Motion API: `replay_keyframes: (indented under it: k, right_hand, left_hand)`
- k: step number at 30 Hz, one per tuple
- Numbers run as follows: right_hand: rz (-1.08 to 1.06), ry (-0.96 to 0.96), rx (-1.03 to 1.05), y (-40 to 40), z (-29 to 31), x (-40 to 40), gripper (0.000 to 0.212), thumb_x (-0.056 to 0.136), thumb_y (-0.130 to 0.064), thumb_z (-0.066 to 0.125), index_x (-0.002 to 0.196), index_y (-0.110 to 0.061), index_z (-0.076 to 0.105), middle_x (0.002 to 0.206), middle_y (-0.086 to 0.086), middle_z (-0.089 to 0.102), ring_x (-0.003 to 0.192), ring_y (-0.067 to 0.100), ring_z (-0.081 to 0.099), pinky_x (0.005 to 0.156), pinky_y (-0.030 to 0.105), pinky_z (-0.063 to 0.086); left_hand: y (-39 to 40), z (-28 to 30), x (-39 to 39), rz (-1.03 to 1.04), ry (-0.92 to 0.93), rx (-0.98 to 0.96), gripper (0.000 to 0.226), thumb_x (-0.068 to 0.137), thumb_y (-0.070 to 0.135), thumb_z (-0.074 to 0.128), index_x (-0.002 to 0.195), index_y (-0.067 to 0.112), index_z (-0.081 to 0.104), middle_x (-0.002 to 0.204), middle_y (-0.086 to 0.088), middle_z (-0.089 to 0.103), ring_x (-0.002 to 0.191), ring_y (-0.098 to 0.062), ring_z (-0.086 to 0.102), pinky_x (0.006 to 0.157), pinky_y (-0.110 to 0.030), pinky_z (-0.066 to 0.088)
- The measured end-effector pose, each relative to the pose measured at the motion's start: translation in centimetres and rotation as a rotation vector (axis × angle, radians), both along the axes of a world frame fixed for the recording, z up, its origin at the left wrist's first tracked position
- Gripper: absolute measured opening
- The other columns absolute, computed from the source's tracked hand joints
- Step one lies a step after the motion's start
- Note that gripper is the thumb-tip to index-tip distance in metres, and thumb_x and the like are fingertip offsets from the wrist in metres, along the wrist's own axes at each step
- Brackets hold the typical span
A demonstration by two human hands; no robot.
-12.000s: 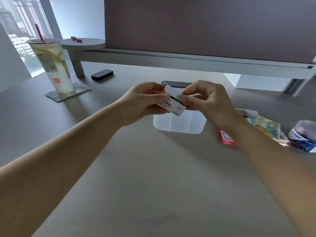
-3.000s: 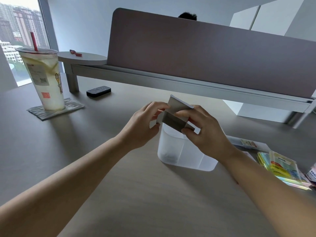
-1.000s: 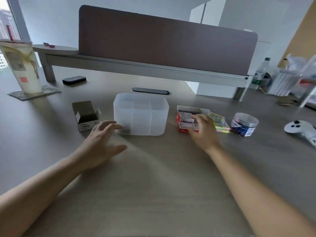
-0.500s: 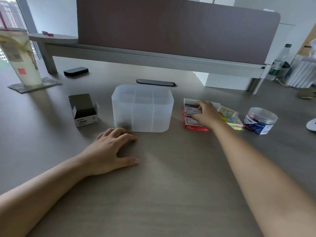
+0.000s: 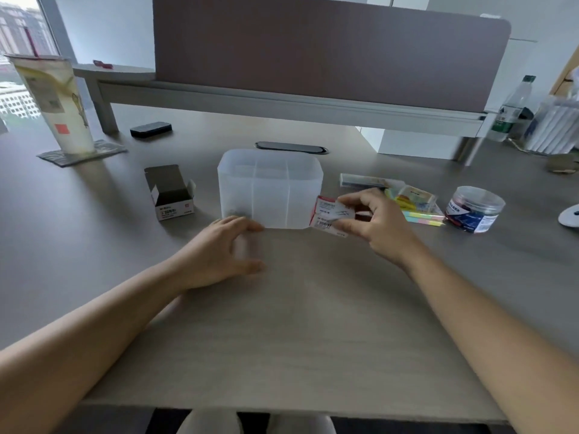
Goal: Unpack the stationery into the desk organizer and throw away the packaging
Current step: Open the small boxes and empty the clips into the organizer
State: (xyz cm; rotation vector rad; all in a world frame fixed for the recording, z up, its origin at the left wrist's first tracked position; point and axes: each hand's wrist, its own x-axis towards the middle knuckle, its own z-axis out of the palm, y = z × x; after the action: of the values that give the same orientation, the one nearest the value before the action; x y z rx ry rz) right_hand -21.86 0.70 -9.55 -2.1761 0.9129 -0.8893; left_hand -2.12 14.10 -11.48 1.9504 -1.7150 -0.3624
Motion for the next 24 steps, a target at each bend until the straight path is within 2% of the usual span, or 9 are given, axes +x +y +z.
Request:
replay_keyframes:
  k: [2,5,7,10,12,16,21,24]
  right_hand:
    - [0.094,-0.003,0.079,1.9,-0.5,0.9,0.044,0.072,-0.013,0.071,0.113,-0.006,0.057,0.113,0.009,0.054,0.096,0.013,0.055,0.076,0.006,0.046]
    - [0.164,-0.01,0.119,3.8,-1.1,2.3,0.042,0.073,-0.016,0.07,0.111,-0.006,0.056,0.112,0.01,0.057,0.098,0.017,0.058,0.077,0.015,0.05]
    - [0.186,-0.025,0.144,4.3,-1.2,3.0,0.039,0.073,-0.015,0.07,0.109,-0.007,0.056,0.112,0.012,0.058,0.098,0.019,0.059,0.077,0.018,0.051]
    - [0.198,-0.04,0.163,4.4,-1.2,3.6,0.039,0.071,-0.015,0.073,0.106,-0.009,0.058,0.109,0.01,0.06,0.09,0.014,0.059,0.074,0.01,0.049]
    - [0.215,-0.038,0.171,4.5,-1.2,3.8,0.039,0.07,-0.015,0.073,0.106,-0.008,0.059,0.102,0.004,0.06,0.084,0.007,0.059,0.071,0.008,0.049]
    - [0.259,-0.076,0.258,4.6,-1.0,3.7,0.035,0.069,-0.01,0.073,0.102,-0.009,0.06,0.085,-0.006,0.061,0.074,0.004,0.06,0.065,0.008,0.05]
    - [0.303,-0.069,0.293,4.3,-0.7,3.9,0.027,0.069,-0.012,0.073,0.094,-0.014,0.063,0.08,-0.006,0.064,0.063,-0.005,0.06,0.061,0.007,0.048]
    - [0.326,-0.037,0.298,4.1,-0.7,3.9,0.025,0.069,-0.015,0.073,0.092,-0.016,0.065,0.079,-0.004,0.066,0.063,-0.003,0.06,0.063,0.009,0.049]
  left_hand:
    - [-0.2,0.3,-0.7,-0.016,0.189,-0.056,0.066,0.068,0.022,0.074,0.126,0.023,0.043,0.118,0.004,0.049,0.106,-0.011,0.047,0.087,-0.019,0.036]
    - [-0.6,0.5,-1.1,-0.069,0.392,-0.046,0.065,0.065,0.014,0.076,0.118,0.029,0.04,0.109,0.005,0.051,0.1,-0.011,0.052,0.086,-0.02,0.045]
    - [-0.8,0.3,-1.0,-0.089,0.43,-0.058,0.057,0.066,0.012,0.075,0.11,0.028,0.043,0.105,0.001,0.057,0.097,-0.015,0.058,0.084,-0.026,0.051]
    - [-0.8,0.1,-0.6,-0.056,0.459,-0.141,0.042,0.067,0.009,0.074,0.095,0.026,0.05,0.104,-0.008,0.063,0.096,-0.026,0.062,0.086,-0.039,0.053]
    - [-0.8,0.1,-0.4,-0.056,0.469,-0.157,0.038,0.067,0.007,0.074,0.087,0.029,0.049,0.104,-0.011,0.063,0.097,-0.029,0.062,0.087,-0.042,0.053]
    - [-0.6,0.2,-0.2,-0.099,0.519,-0.161,0.038,0.067,0.002,0.072,0.084,0.027,0.048,0.093,-0.002,0.062,0.09,-0.023,0.062,0.086,-0.038,0.053]
    - [-0.6,0.1,-0.1,-0.09,0.654,-0.174,0.037,0.067,-0.005,0.069,0.085,0.022,0.051,0.087,-0.001,0.062,0.082,-0.017,0.06,0.083,-0.035,0.051]
    - [-0.5,0.0,-0.1,-0.091,0.671,-0.148,0.036,0.068,-0.004,0.069,0.086,0.022,0.051,0.088,-0.001,0.062,0.084,-0.018,0.06,0.084,-0.034,0.051]
